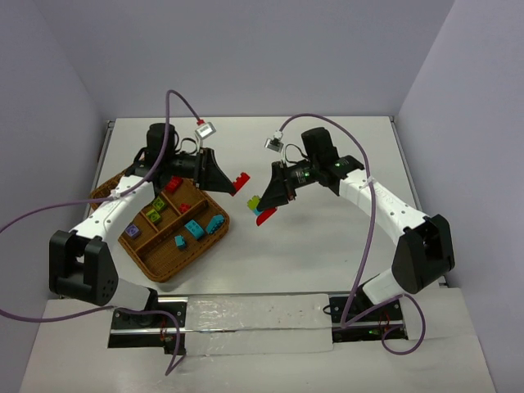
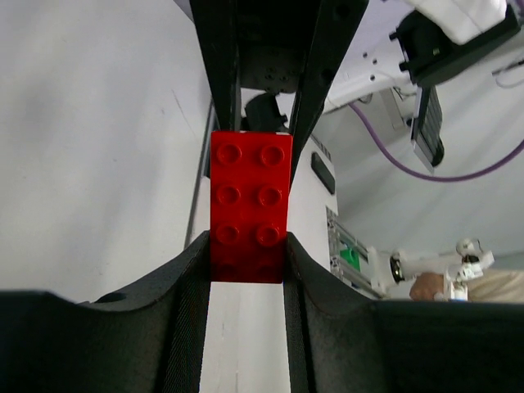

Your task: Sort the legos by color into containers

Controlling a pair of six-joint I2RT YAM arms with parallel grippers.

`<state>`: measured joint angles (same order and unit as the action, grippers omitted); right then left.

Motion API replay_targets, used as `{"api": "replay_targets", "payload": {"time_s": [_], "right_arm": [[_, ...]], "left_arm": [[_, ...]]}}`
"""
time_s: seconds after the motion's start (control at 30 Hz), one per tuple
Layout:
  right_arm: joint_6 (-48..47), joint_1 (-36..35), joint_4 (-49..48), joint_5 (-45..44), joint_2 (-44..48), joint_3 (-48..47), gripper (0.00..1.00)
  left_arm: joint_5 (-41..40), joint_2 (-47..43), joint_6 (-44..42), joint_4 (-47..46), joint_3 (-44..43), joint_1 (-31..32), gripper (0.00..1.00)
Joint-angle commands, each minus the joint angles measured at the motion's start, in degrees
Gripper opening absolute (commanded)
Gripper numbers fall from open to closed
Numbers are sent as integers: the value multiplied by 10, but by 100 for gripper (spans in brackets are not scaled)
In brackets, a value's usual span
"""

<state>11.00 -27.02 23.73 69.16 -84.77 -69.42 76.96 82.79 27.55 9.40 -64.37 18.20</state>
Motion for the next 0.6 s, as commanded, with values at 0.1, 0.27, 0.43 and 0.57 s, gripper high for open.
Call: {"api": "replay_targets", "payload": {"time_s": [0.1, 0.27, 0.43, 0.57], "right_arm": [[8, 9, -5, -38, 29, 5, 0], [54, 25, 3, -207, 22, 1, 0], [109, 47, 0, -338, 26, 22, 0], [117, 48, 7, -422, 34, 22, 0]], "left_arm": [[-43, -17, 29, -40, -4, -24, 0], [-143, -8, 36, 17, -8, -69, 0], [-331, -10, 44, 141, -14, -144, 0], [-557, -30, 55, 227, -27, -149, 0]]}}
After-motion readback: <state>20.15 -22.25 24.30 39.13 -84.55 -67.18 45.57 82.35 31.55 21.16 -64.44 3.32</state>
